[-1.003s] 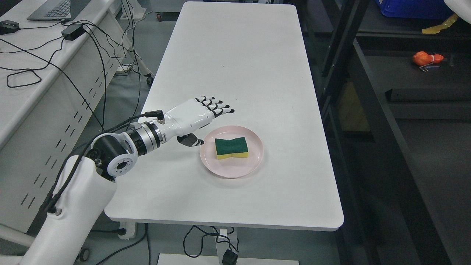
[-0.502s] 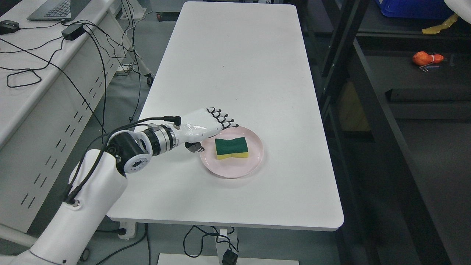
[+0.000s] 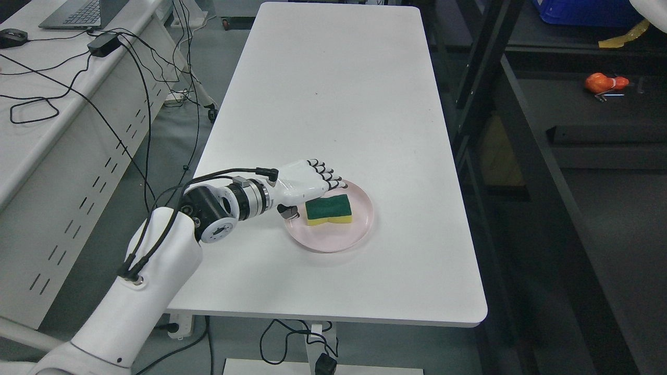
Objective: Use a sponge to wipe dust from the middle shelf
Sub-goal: 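Lower the left hand onto the green-and-yellow sponge and grasp it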
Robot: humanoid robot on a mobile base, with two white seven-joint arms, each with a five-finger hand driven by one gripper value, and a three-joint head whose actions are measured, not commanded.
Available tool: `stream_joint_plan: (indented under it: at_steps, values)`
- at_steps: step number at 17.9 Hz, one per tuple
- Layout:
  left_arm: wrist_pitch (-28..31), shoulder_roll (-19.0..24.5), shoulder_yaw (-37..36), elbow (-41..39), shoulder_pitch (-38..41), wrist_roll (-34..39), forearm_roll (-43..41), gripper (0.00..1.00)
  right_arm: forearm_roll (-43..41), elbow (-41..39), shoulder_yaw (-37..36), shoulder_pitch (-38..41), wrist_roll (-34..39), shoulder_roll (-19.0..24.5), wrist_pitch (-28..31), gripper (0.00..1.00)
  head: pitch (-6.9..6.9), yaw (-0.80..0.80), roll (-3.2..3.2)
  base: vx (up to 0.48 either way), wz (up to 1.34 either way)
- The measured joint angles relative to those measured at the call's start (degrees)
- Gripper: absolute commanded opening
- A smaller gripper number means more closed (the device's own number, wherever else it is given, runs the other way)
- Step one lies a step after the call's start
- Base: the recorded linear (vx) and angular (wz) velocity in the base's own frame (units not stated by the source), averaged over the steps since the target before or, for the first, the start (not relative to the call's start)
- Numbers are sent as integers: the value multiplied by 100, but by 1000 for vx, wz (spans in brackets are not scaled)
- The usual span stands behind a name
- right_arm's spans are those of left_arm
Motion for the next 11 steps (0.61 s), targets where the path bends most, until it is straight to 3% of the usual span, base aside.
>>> stream_joint_plan:
  at_steps: [11]
  values:
    - [49, -543, -90, 548, -83, -28, -309, 65, 0, 0, 0, -1, 0, 0, 0, 100, 0, 0, 0, 0, 0]
